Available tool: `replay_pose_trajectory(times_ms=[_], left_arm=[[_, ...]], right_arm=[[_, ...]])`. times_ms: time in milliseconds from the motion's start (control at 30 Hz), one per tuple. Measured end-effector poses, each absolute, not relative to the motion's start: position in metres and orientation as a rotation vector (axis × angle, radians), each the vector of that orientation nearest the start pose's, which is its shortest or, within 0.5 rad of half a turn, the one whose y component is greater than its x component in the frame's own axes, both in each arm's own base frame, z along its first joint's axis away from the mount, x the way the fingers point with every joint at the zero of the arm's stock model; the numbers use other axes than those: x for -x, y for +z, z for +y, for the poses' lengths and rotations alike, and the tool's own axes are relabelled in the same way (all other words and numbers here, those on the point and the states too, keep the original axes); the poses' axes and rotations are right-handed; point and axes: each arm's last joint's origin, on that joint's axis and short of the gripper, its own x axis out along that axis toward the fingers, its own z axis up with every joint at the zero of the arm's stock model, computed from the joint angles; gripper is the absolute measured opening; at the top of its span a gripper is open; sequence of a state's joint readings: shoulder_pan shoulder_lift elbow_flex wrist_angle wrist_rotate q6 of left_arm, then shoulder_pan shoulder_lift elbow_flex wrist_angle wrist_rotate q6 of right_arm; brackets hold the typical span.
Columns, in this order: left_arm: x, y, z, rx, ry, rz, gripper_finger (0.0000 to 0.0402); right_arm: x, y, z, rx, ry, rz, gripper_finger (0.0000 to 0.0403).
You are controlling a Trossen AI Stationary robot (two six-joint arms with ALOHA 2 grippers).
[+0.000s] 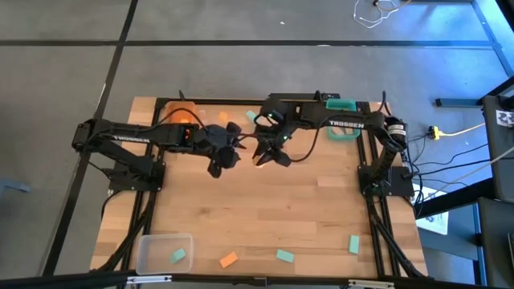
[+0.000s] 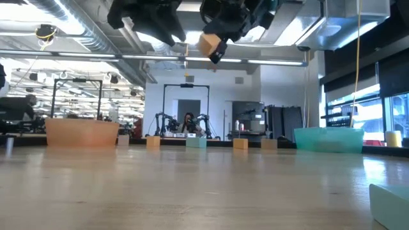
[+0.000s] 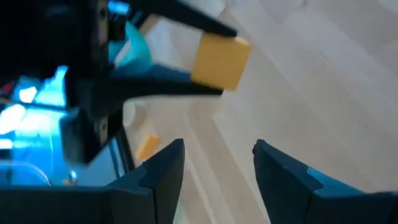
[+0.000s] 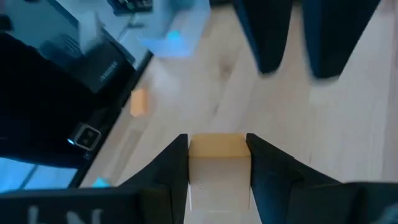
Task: Sort & place blocks by color
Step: Put the orange block into the orange bin
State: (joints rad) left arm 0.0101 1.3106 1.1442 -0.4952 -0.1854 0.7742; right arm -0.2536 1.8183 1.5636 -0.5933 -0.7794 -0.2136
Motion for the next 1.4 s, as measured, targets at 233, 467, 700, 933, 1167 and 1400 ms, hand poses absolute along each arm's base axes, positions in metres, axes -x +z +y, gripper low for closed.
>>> replay_pose_trajectory(times_ms=[233,467,700,933,1167,1400], left_arm=[[-0.286,0.326,0.007,-0.885,-0.109,0.581,0.0182],[-0.288,0.330,0.005,-0.933,-0.159,0.511,0.0182],[-0.288,0.331,0.004,-0.935,-0.208,0.480,0.0182],[-0.289,0.331,0.003,-0.925,-0.243,0.455,0.0182],[-0.293,0.328,0.007,-0.893,-0.273,0.442,0.0182],[-0.300,0.324,0.015,-0.865,-0.255,0.430,0.0182]], right_arm=[[-0.389,0.294,-0.086,-0.241,0.597,0.618,0.0129],[-0.390,0.295,-0.086,-0.237,0.599,0.610,0.0129],[-0.390,0.295,-0.086,-0.237,0.600,0.610,0.0129],[-0.390,0.295,-0.086,-0.239,0.603,0.609,0.0129],[-0.390,0.295,-0.086,-0.246,0.621,0.604,0.0129],[-0.390,0.295,-0.085,-0.244,0.623,0.601,0.0129]])
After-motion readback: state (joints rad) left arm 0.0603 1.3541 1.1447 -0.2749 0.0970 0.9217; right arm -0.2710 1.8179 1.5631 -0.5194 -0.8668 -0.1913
